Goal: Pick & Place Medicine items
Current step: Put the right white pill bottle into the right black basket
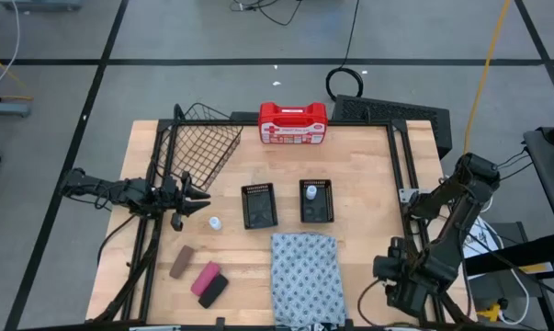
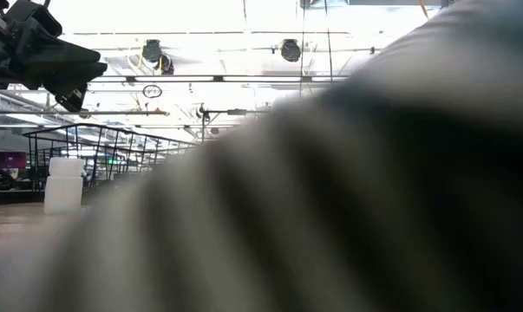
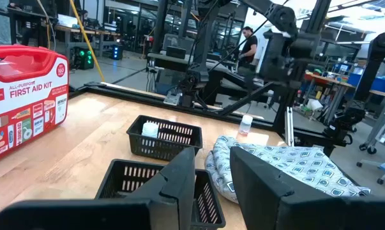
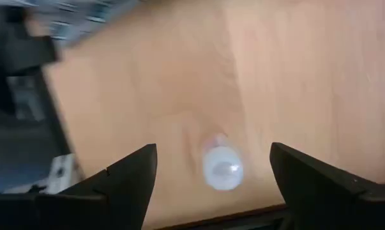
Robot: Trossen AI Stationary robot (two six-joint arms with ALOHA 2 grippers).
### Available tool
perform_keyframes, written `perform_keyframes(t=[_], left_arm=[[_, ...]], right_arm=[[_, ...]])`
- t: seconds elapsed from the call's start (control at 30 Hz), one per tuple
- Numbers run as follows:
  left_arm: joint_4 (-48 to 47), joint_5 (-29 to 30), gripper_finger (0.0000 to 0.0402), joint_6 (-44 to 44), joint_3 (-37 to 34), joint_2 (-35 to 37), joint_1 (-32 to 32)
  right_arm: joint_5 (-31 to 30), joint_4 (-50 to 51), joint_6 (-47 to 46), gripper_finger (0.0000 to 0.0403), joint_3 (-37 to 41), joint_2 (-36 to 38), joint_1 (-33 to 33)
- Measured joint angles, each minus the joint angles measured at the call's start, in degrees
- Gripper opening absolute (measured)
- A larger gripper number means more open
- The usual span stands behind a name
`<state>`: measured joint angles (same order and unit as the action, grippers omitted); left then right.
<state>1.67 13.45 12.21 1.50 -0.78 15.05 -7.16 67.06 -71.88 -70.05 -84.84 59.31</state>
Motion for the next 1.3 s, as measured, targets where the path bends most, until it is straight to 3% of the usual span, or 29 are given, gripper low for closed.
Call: perform_keyframes(t=[0.23,0.73,1.3], left_arm=[[0.00,-0.01,0.0108,0.01,0.00,0.00,0.00],[0.01,-0.01,0.0108,0.00,0.00,-0.01,0.00],[0.02,0.00,0.0108,0.00,0.00,-0.02,-0.01]], right_arm=[[5.77,-0.79,-6.05,0.0292,7.79,0.04,0.44],[7.41,-13.73,-6.66,0.0286,15.58,0.04,0.44],[11.89,-14.53,-5.33,0.0274,16.86,0.07,0.42]])
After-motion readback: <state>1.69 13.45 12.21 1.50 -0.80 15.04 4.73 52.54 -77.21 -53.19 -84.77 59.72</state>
